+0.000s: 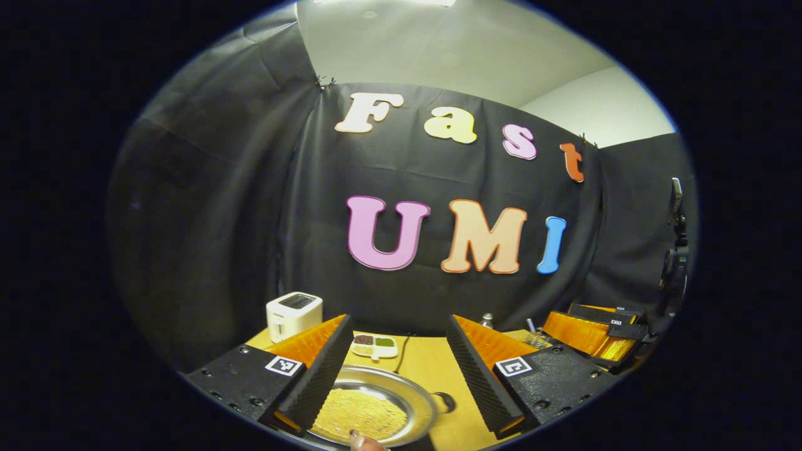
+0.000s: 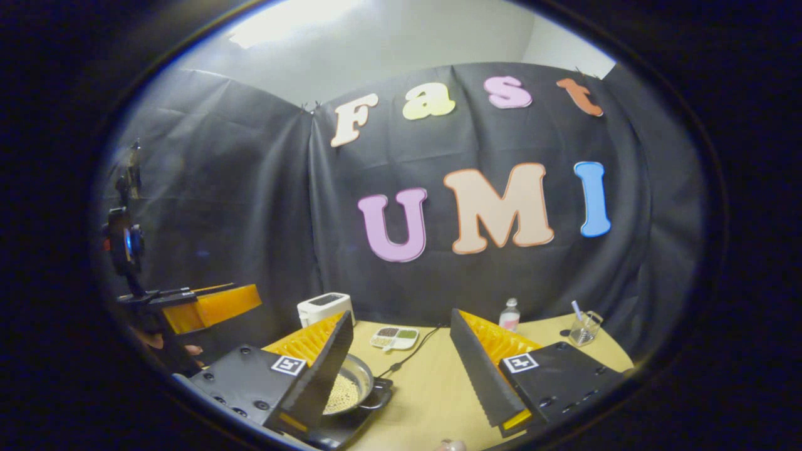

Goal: First push the handle of the pot to place it horizontally, then grasp the pot with both hands and set it on the induction cooktop.

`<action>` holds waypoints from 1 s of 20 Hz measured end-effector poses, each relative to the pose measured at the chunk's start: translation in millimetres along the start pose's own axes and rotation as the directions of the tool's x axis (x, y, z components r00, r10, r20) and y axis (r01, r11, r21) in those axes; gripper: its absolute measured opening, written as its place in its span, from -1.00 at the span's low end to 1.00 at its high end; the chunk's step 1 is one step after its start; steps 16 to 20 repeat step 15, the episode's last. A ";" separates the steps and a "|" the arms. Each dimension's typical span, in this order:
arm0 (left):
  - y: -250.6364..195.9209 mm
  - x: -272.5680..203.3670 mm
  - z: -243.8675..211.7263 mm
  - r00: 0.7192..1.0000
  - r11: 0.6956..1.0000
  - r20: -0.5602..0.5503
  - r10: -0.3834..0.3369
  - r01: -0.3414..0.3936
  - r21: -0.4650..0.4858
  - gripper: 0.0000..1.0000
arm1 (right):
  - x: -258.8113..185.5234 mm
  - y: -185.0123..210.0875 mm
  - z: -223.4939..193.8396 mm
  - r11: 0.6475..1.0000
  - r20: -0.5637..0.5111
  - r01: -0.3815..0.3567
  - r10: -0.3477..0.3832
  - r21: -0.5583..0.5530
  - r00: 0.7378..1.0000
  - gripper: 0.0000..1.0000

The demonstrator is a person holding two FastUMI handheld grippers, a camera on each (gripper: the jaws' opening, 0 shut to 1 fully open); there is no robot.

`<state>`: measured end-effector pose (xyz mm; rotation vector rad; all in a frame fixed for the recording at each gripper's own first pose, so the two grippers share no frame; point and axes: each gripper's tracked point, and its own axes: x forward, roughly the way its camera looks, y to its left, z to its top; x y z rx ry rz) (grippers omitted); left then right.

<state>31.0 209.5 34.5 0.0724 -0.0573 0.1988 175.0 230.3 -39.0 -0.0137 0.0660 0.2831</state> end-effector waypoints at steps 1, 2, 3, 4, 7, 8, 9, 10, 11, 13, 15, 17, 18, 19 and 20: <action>-16.5 -5.8 2.5 1.000 1.000 0.013 0.007 -0.007 0.000 0.87 | -12.7 -9.5 3.8 1.000 0.004 -0.009 0.009 -0.006 1.000 0.95; -34.5 -13.5 4.9 1.000 1.000 0.022 0.015 -0.015 -0.004 0.87 | -32.1 -23.5 8.3 1.000 0.012 -0.013 0.014 -0.012 1.000 0.87; -53.4 -20.3 1.6 0.999 1.000 0.018 0.028 -0.028 -0.013 0.87 | -45.7 -38.5 12.4 1.000 0.013 -0.016 0.017 -0.014 1.000 0.87; -71.3 -27.7 0.1 0.999 0.999 0.025 0.037 -0.036 -0.020 0.87 | -60.6 -52.7 16.6 1.000 0.022 -0.016 0.016 -0.009 1.000 0.87; -111.3 -50.1 -10.9 0.995 0.995 0.012 0.103 -0.103 -0.010 0.86 | -103.2 -91.4 30.2 1.000 0.068 -0.021 0.021 -0.002 0.997 0.87; -126.7 -56.8 -13.1 0.994 0.994 0.013 0.110 -0.110 -0.006 0.86 | -116.6 -104.2 35.4 1.000 0.091 -0.012 0.013 -0.009 0.996 0.86; -142.7 -62.9 -15.1 0.994 0.994 0.006 0.112 -0.112 -0.003 0.94 | -127.7 -116.4 40.8 1.000 0.116 0.002 0.000 -0.016 0.993 0.86; -157.9 -68.4 -17.5 0.995 0.995 -0.004 0.104 -0.104 0.004 0.86 | -137.8 -126.0 41.1 1.000 0.118 0.014 -0.012 -0.018 0.993 0.86; -170.7 -74.1 -20.4 0.996 0.996 -0.014 0.093 -0.093 0.016 0.86 | -148.0 -128.9 35.4 1.000 0.106 0.013 -0.011 -0.023 0.994 0.86; -185.4 -79.6 -18.1 0.996 0.996 -0.016 0.087 -0.086 0.033 0.92 | -160.4 -134.0 27.5 0.999 0.072 0.016 -0.013 -0.034 0.997 0.86; -198.3 -82.2 -16.5 0.998 0.998 -0.016 0.055 -0.054 0.035 0.93 | -168.6 -142.6 25.2 0.998 0.055 0.048 -0.047 -0.026 0.997 0.86; -198.3 -82.2 -16.5 0.998 0.998 -0.016 0.055 -0.054 0.035 0.93 | -168.6 -142.6 25.2 0.998 0.055 0.048 -0.047 -0.026 0.997 0.86; -198.3 -82.2 -16.5 0.998 0.998 -0.016 0.055 -0.054 0.035 0.93 | -168.6 -142.6 25.2 0.998 0.055 0.048 -0.047 -0.026 0.997 0.86; -198.3 -82.2 -16.5 0.998 0.998 -0.016 0.055 -0.054 0.035 0.93 | -168.6 -142.6 25.2 0.998 0.055 0.048 -0.047 -0.026 0.997 0.86; -198.3 -82.2 -16.5 0.998 0.998 -0.016 0.055 -0.054 0.035 0.93 | -168.6 -142.6 25.2 0.998 0.055 0.048 -0.047 -0.026 0.997 0.86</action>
